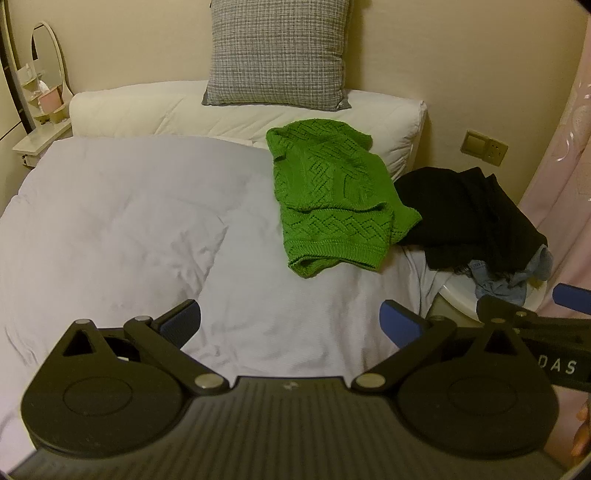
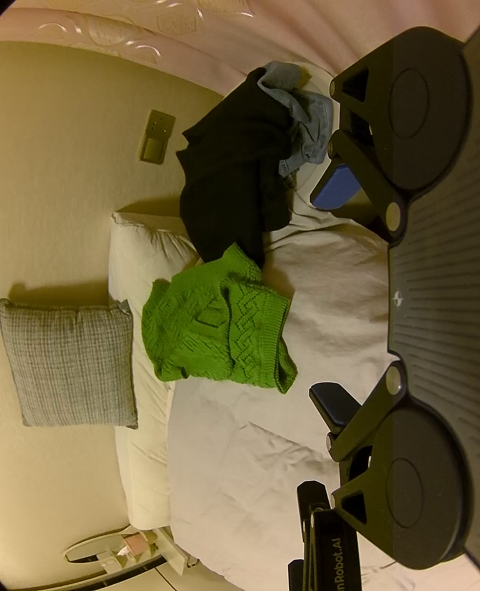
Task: Fold clothes
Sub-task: 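Move both grippers toward the green knit vest on the pillow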
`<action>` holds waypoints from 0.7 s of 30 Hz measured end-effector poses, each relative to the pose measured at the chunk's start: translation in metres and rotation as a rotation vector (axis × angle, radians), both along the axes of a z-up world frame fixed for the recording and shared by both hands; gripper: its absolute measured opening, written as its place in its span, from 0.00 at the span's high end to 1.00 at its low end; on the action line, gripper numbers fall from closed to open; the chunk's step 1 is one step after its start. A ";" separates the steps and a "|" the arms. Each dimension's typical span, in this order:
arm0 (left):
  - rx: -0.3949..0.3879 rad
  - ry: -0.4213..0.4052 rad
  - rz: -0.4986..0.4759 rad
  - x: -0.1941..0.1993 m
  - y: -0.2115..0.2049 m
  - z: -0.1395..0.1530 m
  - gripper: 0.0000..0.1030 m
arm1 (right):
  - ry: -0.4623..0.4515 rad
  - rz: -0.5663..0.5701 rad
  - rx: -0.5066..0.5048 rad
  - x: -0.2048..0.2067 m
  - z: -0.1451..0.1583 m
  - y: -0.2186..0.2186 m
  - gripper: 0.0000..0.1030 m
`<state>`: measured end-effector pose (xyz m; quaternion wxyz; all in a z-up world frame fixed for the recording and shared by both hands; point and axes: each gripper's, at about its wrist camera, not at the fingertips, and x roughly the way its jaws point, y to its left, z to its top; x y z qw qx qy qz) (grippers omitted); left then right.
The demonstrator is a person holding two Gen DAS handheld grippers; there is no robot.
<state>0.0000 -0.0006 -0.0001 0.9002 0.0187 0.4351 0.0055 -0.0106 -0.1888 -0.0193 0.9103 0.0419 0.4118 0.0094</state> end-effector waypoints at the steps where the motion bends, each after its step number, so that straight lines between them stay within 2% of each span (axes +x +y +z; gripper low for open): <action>1: 0.000 0.000 0.000 0.000 0.000 0.000 0.01 | 0.000 0.001 -0.001 0.000 0.000 0.000 0.00; 21: -0.023 0.027 0.021 -0.003 0.019 -0.021 0.01 | 0.004 0.008 -0.017 0.005 0.002 0.008 0.00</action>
